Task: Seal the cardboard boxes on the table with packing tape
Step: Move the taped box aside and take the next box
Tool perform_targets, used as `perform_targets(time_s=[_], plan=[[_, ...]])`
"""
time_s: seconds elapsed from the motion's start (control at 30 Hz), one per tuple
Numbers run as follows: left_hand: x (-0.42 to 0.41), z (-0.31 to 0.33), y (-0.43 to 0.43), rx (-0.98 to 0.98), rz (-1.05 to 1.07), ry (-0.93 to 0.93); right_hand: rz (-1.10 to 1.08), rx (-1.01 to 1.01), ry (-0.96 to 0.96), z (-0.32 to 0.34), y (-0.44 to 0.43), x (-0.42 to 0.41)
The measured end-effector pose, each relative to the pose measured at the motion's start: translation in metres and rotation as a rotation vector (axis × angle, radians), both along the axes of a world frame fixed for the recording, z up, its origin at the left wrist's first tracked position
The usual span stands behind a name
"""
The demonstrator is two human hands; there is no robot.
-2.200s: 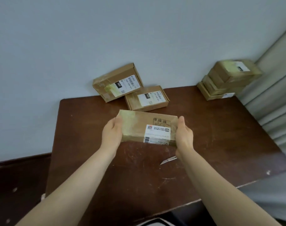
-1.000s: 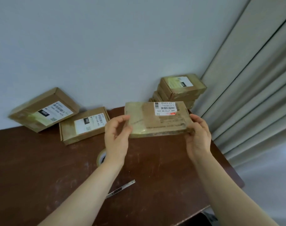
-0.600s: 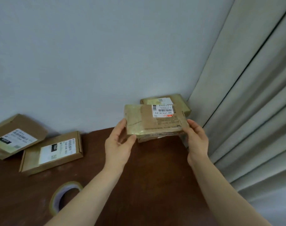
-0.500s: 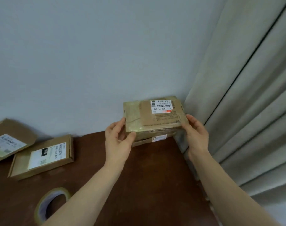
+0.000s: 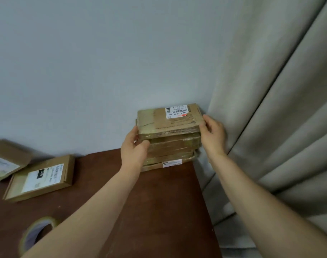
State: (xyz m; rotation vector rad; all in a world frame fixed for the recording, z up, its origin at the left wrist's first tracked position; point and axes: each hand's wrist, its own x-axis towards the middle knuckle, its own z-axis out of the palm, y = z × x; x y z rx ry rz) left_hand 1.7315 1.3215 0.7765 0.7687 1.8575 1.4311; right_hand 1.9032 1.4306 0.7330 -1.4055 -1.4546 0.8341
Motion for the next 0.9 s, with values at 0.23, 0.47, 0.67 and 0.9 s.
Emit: perform_targets(time_s=[0.23,0.47,0.67,0.9], plan=[[0.003,-0.01,-0.001,-0.039,0.033,-0.038,-0.075,-0.041,-0.043,0.002,-0.009,-0.002],[-0.022,-0.015,-0.02,-0.057,0.066,0.035,-0.151,0.304,-0.033,0.025,-0.058,-0.03],[-0.06,-0.015,-0.064,-0.059,0.067,-0.011,0.013,0.3,-0.081,0.031,-0.112,-0.081],[-0.161,-0.007,-0.154,-0.014,0.051,-0.055,0.147,0.17,-0.088,0.025,-0.195,-0.191]])
